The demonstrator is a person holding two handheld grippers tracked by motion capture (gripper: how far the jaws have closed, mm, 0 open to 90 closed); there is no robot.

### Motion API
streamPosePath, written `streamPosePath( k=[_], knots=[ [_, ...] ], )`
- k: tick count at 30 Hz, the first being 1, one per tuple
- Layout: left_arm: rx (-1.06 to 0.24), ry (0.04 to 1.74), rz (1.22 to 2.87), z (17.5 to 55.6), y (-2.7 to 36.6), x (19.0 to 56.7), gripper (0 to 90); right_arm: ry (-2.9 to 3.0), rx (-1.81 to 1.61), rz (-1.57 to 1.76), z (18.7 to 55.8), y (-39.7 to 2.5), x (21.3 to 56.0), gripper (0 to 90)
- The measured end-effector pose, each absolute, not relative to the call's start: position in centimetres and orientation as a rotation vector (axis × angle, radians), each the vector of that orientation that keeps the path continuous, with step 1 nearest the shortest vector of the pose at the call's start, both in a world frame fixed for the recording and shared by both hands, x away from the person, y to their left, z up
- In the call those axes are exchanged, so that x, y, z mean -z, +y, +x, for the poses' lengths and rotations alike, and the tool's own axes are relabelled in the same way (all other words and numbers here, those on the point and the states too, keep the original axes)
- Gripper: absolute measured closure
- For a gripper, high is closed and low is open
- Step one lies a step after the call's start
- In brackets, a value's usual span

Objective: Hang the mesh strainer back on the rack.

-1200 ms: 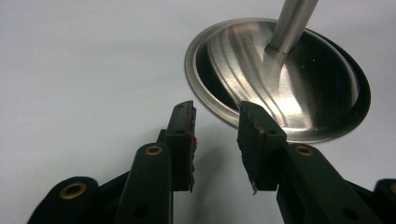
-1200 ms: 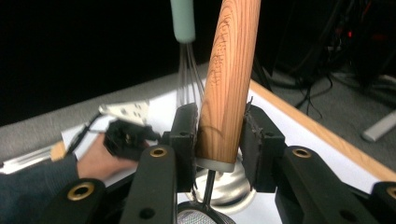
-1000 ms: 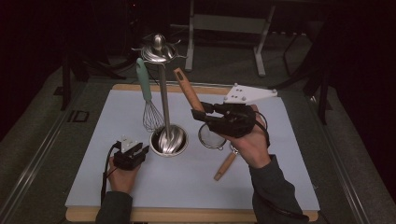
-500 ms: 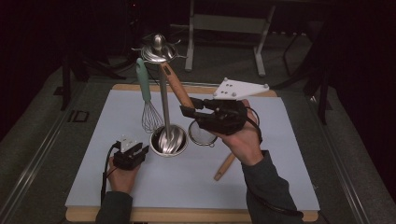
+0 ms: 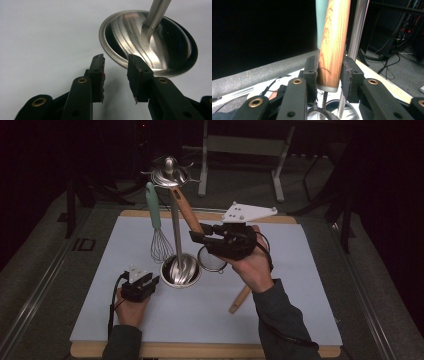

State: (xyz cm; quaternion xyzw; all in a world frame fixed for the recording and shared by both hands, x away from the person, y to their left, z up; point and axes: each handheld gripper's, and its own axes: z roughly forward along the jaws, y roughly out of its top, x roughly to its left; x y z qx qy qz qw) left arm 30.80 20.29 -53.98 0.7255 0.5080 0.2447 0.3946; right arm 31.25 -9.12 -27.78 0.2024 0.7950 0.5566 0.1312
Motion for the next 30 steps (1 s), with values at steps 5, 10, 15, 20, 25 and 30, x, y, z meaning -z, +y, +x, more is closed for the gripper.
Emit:
streamPosePath(
  k=[5,10,15,20,25,30],
  knots=[
    [-0.620,1.289,1.841,30.8,20.3,54.0,66.6,2.349,-1.618,0.650,32.6,-8.7,28.8,71.2],
    [-0.620,1.289,1.840,30.8,20.3,54.0,66.6,2.395,-1.655,0.675,33.7,-8.2,29.3,70.9],
    [-0.618,1.288,1.842,30.8,20.3,54.0,66.6,2.426,-1.663,0.707,34.7,-7.8,29.6,69.1],
    [-0.617,1.289,1.840,30.8,20.3,54.0,66.6,2.424,-1.655,0.735,35.1,-7.4,29.8,67.6],
    [-0.617,1.290,1.840,30.8,20.3,54.0,66.5,2.423,-1.572,0.756,35.0,-7.2,29.9,65.0],
    [-0.619,1.290,1.840,30.8,20.3,54.0,66.5,2.418,-1.523,0.735,34.7,-7.2,30.2,63.4]
  ],
)
